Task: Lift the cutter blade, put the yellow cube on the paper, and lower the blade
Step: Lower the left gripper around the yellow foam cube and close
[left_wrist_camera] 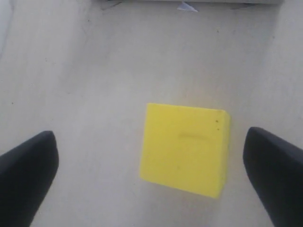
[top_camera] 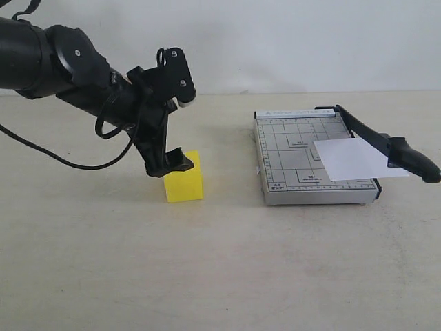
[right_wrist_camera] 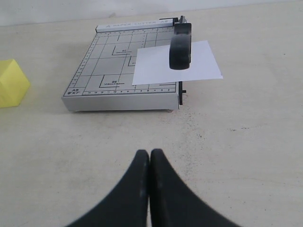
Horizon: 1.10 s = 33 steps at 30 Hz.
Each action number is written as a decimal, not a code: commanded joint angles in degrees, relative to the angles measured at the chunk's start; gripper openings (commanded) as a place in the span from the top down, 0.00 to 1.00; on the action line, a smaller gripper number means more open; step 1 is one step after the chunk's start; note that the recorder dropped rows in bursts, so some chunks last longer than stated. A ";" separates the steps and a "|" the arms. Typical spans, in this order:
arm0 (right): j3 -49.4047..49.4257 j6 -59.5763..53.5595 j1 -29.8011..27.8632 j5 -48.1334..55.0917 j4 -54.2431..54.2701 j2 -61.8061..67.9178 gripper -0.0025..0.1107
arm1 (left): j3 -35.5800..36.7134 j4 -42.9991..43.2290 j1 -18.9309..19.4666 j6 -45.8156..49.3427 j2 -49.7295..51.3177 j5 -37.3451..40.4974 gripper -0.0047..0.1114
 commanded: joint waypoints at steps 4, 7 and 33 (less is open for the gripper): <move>0.22 -0.14 0.10 0.03 0.07 -0.31 0.98 | -0.35 -1.66 -0.08 -0.22 2.16 -0.67 0.06; 0.22 -0.14 0.10 0.14 0.07 -0.31 0.98 | -0.35 -1.95 -0.08 -0.80 2.45 1.15 0.12; 0.22 -0.14 0.10 0.14 0.07 -0.31 0.98 | -0.35 -1.11 -0.08 -5.81 3.36 0.75 0.12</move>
